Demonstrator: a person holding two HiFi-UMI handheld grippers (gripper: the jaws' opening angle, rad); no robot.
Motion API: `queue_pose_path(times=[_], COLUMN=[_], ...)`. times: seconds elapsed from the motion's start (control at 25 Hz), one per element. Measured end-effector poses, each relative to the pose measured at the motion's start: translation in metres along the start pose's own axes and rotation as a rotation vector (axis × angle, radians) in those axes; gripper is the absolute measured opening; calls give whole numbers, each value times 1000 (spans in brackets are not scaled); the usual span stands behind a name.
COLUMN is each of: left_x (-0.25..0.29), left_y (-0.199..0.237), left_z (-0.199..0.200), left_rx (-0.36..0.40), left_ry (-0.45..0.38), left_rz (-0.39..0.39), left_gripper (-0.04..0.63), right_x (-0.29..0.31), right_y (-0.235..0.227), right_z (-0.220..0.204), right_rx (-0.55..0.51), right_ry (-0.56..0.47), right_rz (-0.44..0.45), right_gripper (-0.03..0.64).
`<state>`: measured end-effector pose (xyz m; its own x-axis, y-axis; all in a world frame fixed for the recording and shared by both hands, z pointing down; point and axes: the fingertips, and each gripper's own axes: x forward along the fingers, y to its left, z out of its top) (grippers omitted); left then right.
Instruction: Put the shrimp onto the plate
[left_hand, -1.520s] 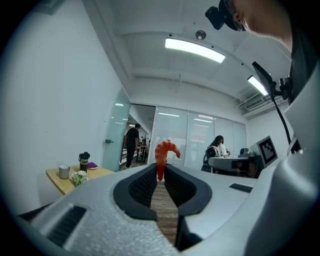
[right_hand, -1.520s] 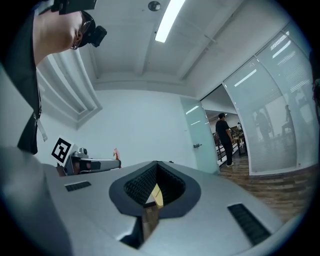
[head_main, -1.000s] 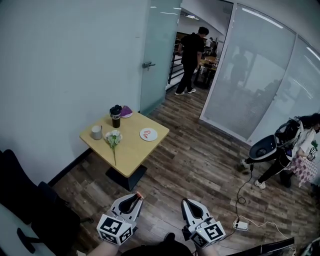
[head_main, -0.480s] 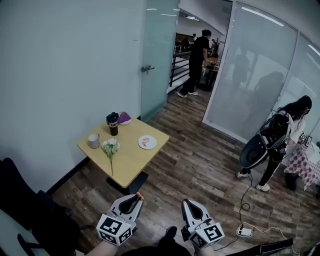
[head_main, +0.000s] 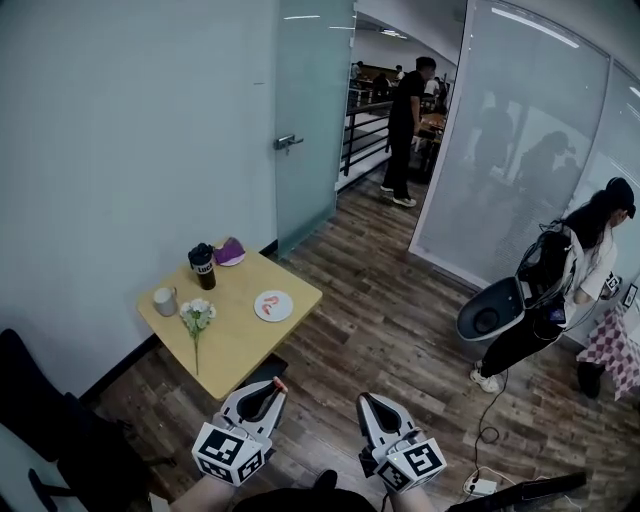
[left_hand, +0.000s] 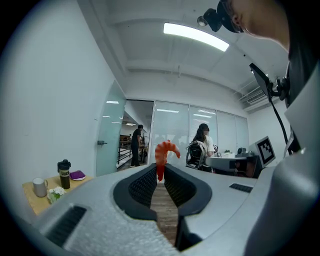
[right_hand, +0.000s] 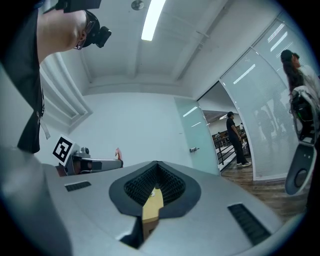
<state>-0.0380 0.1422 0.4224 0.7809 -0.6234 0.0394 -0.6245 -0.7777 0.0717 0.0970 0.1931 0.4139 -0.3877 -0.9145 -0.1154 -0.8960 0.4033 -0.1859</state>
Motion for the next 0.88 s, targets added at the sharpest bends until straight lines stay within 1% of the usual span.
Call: queue_pose_path(times=[0.16, 0.32, 0.48, 0.72, 0.88], left_x=[51, 81, 95, 111, 129], left_y=[-11, -14, -4, 20, 42], left_z=[4, 1, -1, -10, -10], left_rx=[-3, -8, -18, -35, -37], left_ry=[0, 0, -5, -7, -25], left_rz=[-2, 14, 48, 97, 117], left_gripper=[49, 49, 49, 49, 49], right_x=[3, 6, 19, 49, 70], right_y=[-50, -84, -102, -113, -129], right_z=[0, -4, -13, -19, -23], right_rx=[-20, 2, 13, 0, -9], right_ry=[43, 59, 88, 98, 103], right_rz=[14, 13, 39, 92, 103], right_gripper=[-2, -2, -2, -2, -2])
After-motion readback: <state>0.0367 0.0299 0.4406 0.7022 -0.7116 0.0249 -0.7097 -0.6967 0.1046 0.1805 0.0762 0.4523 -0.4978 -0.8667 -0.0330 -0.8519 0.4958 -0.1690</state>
